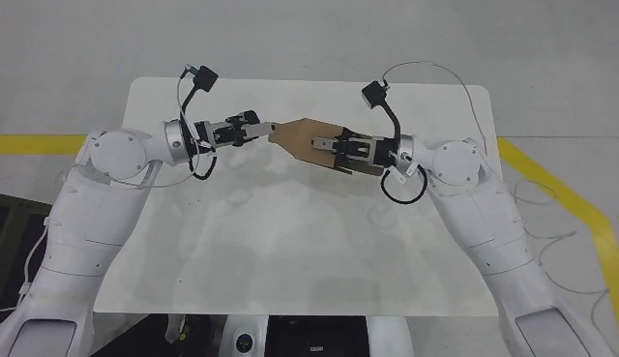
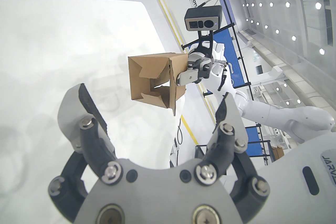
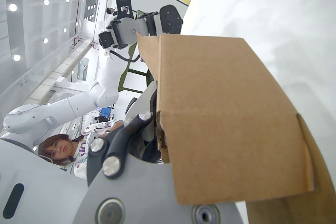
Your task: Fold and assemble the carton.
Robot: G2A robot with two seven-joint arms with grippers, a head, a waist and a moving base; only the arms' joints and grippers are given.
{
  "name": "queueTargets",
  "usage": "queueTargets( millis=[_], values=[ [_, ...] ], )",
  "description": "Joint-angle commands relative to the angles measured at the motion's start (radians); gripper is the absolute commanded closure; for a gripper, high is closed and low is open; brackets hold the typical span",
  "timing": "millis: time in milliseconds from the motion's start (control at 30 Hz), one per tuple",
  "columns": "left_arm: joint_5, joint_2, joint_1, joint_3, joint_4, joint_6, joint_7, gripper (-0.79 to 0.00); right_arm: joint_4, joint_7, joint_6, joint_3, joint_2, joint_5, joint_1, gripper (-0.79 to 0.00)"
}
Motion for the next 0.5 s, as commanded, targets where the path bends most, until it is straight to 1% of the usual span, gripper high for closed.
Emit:
queueTargets(
  millis=[0,100,200,467],
  values=[
    [0.026,-0.001,-0.002,0.008,-0.001,-0.002,0.011,-0.785,0.008,0.005,-0.006,-0.014,-0.004,0.011,0.010,0.000],
    [0.085,-0.002,0.000,0.015,-0.004,-0.006,0.052,-0.785,0.021,0.004,-0.019,-0.024,-0.007,0.028,0.022,0.000],
    [0.115,-0.003,0.003,0.018,0.004,0.008,0.084,-0.785,0.025,0.007,-0.038,-0.022,-0.008,0.050,0.025,0.000],
    [0.131,-0.005,-0.011,0.022,0.038,0.035,0.104,-0.785,0.019,0.037,-0.089,-0.008,-0.006,0.123,0.014,0.000]
  ],
)
